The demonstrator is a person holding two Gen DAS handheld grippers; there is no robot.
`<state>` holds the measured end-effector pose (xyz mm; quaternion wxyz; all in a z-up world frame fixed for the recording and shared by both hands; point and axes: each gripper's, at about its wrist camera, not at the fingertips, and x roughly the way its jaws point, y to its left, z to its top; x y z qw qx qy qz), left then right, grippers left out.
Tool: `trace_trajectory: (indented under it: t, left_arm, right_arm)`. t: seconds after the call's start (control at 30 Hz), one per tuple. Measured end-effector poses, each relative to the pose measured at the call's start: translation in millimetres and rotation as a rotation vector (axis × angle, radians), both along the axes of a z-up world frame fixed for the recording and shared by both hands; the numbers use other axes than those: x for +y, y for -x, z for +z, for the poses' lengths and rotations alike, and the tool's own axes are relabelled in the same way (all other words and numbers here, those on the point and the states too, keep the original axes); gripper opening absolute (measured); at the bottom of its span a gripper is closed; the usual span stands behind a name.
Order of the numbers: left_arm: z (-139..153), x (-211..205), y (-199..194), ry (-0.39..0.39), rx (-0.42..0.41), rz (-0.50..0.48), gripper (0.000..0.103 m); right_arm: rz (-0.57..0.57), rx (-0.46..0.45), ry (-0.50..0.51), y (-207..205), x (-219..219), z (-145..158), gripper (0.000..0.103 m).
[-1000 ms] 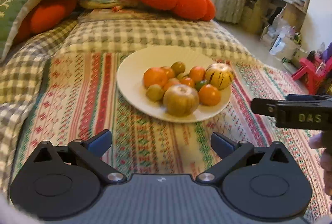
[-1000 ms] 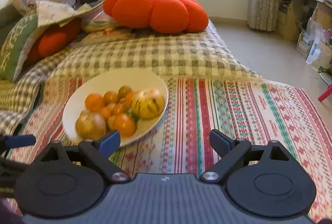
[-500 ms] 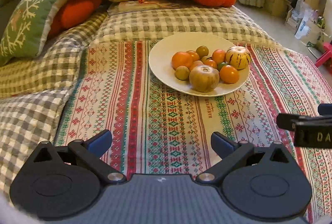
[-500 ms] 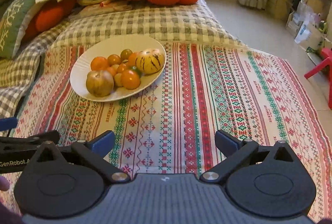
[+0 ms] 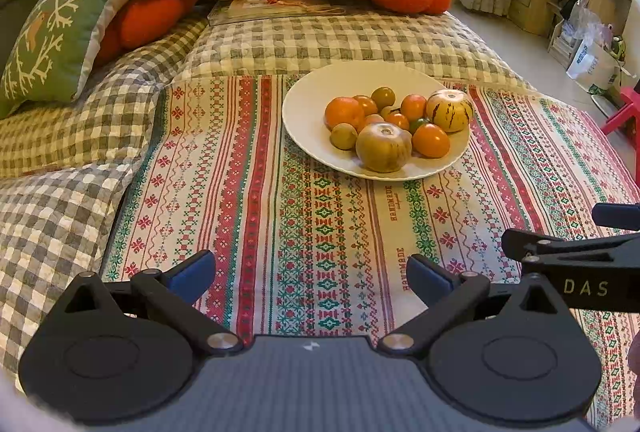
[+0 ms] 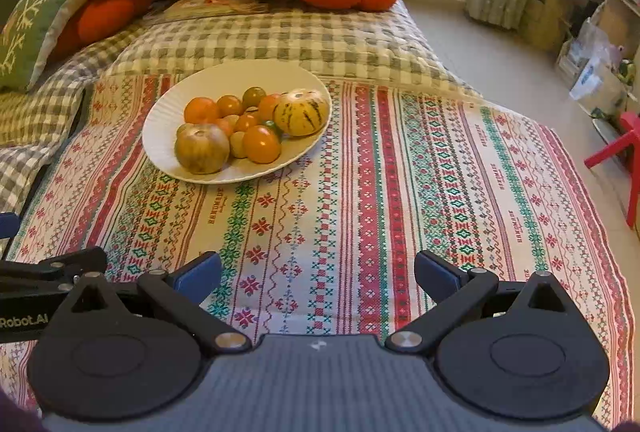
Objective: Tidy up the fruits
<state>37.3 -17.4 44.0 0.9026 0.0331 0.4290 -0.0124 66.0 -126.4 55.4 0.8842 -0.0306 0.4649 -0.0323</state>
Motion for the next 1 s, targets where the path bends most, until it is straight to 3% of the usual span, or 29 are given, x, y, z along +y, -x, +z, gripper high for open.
trace_trajectory:
  t: [1.0]
  left_arm:
    - [-2.1, -0.2, 0.0, 0.008, 0.017, 0.004, 0.09]
  right_arm:
    - [-0.003, 0.001, 0.008, 0.2, 1.6, -2.2, 0.103]
